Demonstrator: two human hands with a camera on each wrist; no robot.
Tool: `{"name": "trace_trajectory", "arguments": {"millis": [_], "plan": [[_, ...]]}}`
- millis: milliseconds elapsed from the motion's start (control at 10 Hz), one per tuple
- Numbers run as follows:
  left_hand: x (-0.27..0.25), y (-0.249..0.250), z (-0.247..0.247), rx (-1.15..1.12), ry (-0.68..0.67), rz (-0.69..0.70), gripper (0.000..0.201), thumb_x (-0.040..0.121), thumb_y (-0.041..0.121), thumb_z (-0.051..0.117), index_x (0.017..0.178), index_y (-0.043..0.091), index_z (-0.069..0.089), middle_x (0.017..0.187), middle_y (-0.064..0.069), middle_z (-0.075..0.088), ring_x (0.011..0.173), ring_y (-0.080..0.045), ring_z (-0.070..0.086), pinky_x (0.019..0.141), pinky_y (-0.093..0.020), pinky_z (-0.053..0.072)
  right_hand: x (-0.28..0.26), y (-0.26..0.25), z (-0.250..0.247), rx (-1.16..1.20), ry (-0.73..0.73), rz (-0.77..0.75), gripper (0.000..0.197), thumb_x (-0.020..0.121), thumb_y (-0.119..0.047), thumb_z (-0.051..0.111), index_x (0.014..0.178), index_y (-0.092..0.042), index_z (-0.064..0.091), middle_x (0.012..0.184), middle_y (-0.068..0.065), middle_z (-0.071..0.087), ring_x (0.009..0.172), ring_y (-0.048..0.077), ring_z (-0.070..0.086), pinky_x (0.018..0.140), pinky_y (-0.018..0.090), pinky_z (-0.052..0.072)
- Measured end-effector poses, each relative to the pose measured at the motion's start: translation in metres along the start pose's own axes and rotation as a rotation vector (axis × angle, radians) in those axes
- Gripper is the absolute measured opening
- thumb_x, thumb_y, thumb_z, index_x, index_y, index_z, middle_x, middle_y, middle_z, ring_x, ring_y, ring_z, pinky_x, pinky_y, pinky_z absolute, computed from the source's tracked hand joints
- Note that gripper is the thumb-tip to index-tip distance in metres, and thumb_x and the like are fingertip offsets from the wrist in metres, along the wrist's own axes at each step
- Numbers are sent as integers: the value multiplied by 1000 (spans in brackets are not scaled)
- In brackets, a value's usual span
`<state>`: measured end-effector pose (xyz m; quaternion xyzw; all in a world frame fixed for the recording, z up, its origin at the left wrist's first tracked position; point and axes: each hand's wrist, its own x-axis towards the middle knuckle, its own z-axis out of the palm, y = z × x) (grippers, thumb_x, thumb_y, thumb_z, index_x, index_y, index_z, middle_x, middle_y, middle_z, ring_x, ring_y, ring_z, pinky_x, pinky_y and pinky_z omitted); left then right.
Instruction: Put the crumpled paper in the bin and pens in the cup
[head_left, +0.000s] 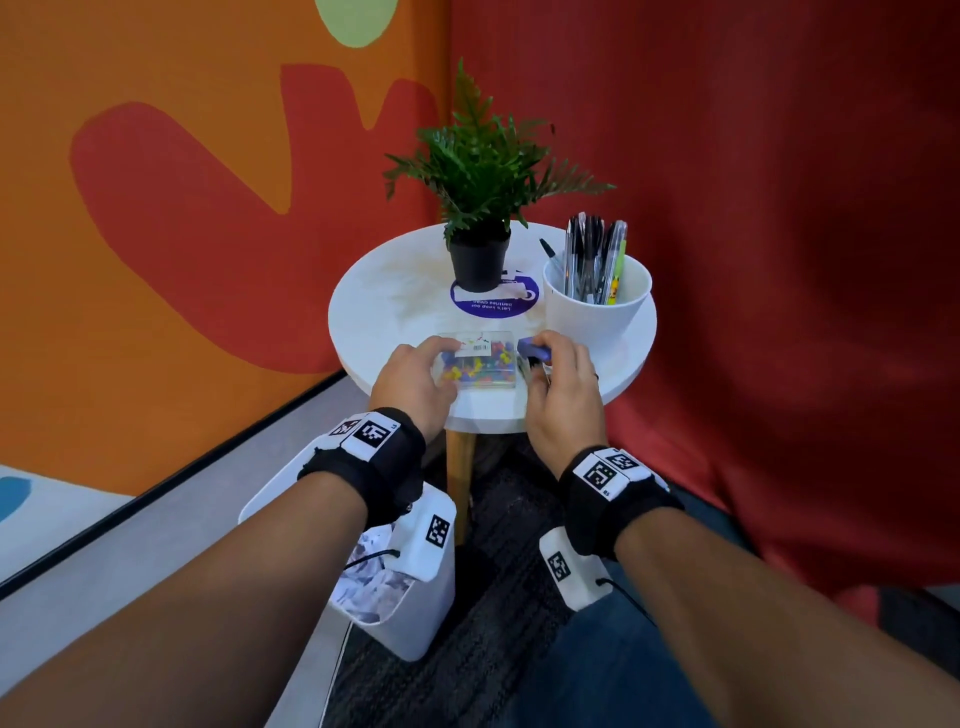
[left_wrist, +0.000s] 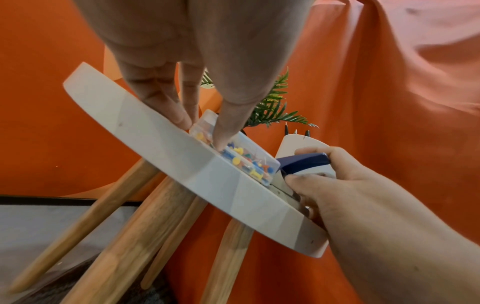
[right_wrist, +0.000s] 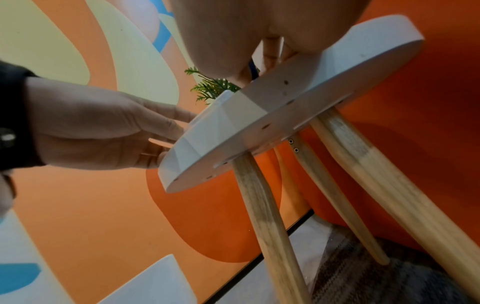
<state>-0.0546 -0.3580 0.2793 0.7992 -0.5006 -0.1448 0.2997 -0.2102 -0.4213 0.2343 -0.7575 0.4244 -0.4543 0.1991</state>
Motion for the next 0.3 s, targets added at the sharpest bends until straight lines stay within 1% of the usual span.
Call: {"name": "trace_trajectory", "arguments": {"millis": [100,200,300], "plan": [[-1,3,-1,-1,-13,-15,48,88,13,61,129,33,50,115,-6,51,98,-25,55,80,-26,42,1,2,-4,58,-38,39,42,90,-10,50,130,-24,43,122,0,52,109,22,51,96,37,44],[-9,13,-6,-11,-4,-54,53,85,10,62,129,31,44,113,-4,48,90,-21,52,76,-28,43,1,1,-10,132,-46,106,42,91,-17,52,129,-29,38,122,-4,49,104,17,53,89,35,48],[-19,18,-11,42,-7,-122,42,85,13,60,121,26,44,109,-3,50,88,-21,53,76,-31,47,-5,0,-23,175,-2,145,33,89,-13,55,119,-23,43,109,-3,48,88,9,48,81,38,49]]}}
